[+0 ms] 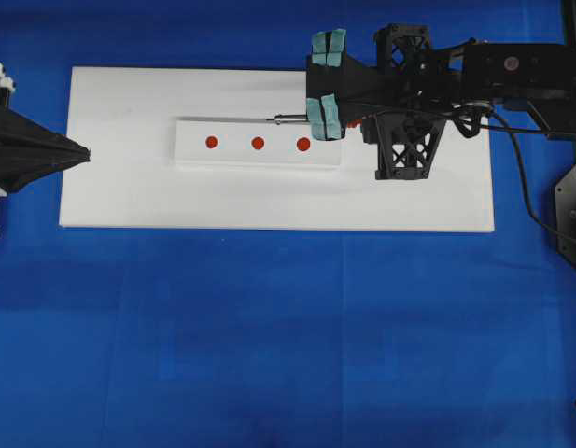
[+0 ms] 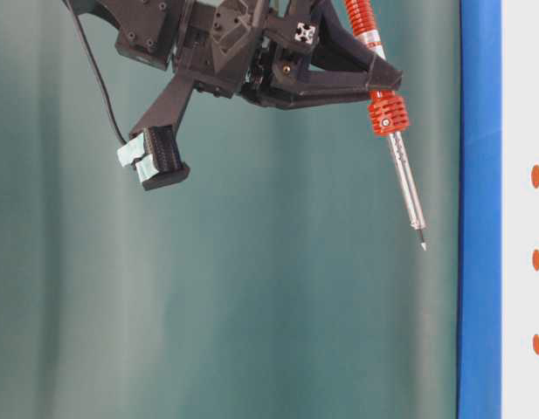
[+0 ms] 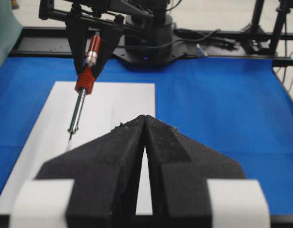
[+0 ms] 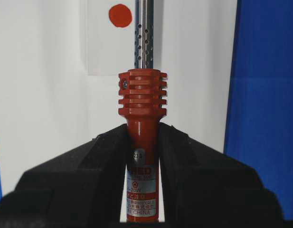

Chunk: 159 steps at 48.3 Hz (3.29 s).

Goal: Touch the tip of the soldering iron to the mark.
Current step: 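Lower the iron tip onto the middle red dot and hold, then raise the iron and move it right above the right red dot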

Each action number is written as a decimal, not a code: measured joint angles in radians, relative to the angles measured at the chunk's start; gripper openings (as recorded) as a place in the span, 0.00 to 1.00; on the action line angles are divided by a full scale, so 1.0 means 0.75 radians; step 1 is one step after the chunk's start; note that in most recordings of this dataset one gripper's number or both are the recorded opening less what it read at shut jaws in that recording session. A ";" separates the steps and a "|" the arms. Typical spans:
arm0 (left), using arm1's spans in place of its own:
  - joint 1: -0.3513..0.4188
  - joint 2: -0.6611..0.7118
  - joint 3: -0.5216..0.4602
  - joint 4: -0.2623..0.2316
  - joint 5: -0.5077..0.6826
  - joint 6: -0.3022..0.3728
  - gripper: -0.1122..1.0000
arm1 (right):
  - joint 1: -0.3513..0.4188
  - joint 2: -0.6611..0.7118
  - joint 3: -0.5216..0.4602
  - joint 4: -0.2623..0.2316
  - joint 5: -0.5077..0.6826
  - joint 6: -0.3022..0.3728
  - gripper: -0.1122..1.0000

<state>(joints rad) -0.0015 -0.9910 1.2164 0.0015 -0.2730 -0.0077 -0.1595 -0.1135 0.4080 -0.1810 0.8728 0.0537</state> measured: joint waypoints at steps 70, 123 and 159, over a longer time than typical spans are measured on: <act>0.000 0.000 0.002 0.000 0.000 0.000 0.12 | -0.031 0.215 0.112 0.014 -0.260 -0.002 0.16; 0.000 0.000 0.002 0.000 0.000 0.000 0.12 | -0.031 0.223 0.112 0.014 -0.260 0.000 0.16; 0.000 0.000 0.002 0.000 0.000 0.000 0.12 | -0.029 0.164 0.049 0.016 -0.145 0.002 0.16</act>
<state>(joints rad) -0.0015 -0.9910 1.2180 0.0015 -0.2730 -0.0077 -0.1810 0.0092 0.4449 -0.1687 0.7639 0.0552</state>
